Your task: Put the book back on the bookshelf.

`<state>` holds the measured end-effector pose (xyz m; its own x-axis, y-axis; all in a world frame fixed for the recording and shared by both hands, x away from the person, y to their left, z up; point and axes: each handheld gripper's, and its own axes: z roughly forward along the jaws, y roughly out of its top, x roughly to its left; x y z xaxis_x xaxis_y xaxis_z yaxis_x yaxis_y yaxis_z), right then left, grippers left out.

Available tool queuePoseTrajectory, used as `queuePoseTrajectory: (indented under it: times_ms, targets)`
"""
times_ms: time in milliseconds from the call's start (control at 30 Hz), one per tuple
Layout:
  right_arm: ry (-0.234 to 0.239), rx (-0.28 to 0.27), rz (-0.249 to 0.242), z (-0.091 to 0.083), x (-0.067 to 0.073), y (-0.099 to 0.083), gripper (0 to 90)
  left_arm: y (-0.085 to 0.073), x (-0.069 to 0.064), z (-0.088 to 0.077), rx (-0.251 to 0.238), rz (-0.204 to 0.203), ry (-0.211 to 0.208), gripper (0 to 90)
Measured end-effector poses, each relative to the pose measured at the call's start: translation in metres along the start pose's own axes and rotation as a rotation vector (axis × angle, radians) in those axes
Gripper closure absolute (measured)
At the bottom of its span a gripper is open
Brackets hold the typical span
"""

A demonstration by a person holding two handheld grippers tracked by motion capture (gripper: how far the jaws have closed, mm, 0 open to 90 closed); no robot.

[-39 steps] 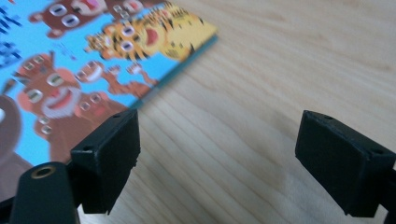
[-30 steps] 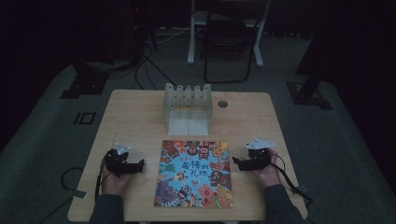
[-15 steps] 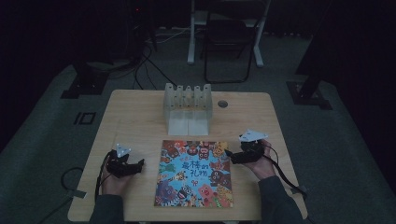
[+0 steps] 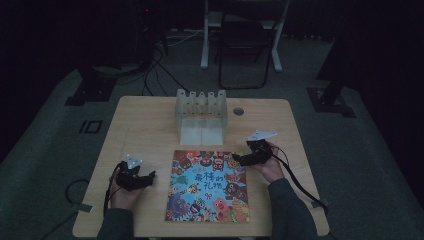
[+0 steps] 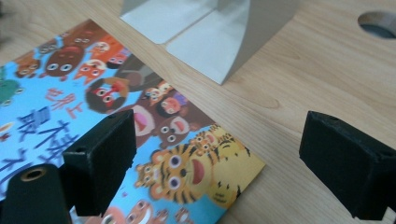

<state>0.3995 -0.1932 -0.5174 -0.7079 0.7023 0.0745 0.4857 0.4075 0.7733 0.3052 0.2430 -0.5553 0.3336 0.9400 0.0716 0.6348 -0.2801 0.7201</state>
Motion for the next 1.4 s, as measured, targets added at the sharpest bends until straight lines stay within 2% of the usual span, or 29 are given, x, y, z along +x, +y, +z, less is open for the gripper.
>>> queuePoseTrajectory:
  times_ms: [33,67,133,267,367,400,467,500,767,867,1067,1167,1200,1233,1400]
  targets:
    - [0.002,0.006,0.008,0.004,-0.002,0.000,10.6,0.002,-0.004,-0.006,-0.035,0.014,0.009,23.5]
    - [0.013,0.012,0.035,0.008,-0.006,0.000,10.6,0.002,-0.007,-0.010,-0.056,0.013,0.005,23.7]
    - [0.023,0.021,0.058,0.013,-0.011,0.000,10.6,0.004,-0.013,-0.017,-0.091,0.016,-0.013,23.7]
    - [0.026,0.055,0.089,0.022,-0.017,-0.002,10.7,0.005,-0.032,-0.023,-0.104,0.043,-0.031,20.5]
    - [0.037,0.075,0.090,0.028,-0.017,-0.005,10.6,0.005,-0.047,-0.027,-0.116,0.070,-0.062,18.8]
    - [0.038,0.080,0.091,0.030,-0.017,-0.006,10.6,0.005,-0.055,-0.030,-0.122,0.093,-0.083,18.8]
    - [0.044,0.092,0.092,0.033,-0.016,-0.008,10.6,0.005,-0.067,-0.034,-0.131,0.132,-0.086,21.2]
    - [0.052,0.095,0.093,0.035,-0.015,-0.008,10.6,0.005,-0.074,-0.036,-0.133,0.154,-0.087,21.2]
    - [0.106,0.108,0.120,0.040,-0.013,-0.012,10.8,0.000,-0.118,-0.042,-0.125,0.258,-0.187,19.9]
    - [0.116,0.098,0.145,0.038,-0.014,-0.015,10.8,-0.001,-0.129,-0.043,-0.116,0.289,-0.204,18.9]
    - [0.143,0.079,0.192,0.034,-0.019,-0.017,13.1,-0.004,-0.151,-0.044,-0.103,0.342,-0.268,14.8]
    - [0.143,0.080,0.187,0.033,-0.019,-0.015,13.1,-0.005,-0.160,-0.044,-0.105,0.370,-0.309,12.9]
    - [0.143,0.080,0.187,0.033,-0.019,-0.015,13.1,-0.005,-0.160,-0.044,-0.105,0.370,-0.309,11.8]
    - [0.143,0.076,0.185,0.031,-0.018,-0.014,13.1,-0.006,-0.166,-0.045,-0.104,0.385,-0.328,11.8]
    - [0.158,0.031,0.203,0.019,-0.018,-0.005,13.4,-0.008,-0.180,-0.046,-0.114,0.415,-0.372,6.9]
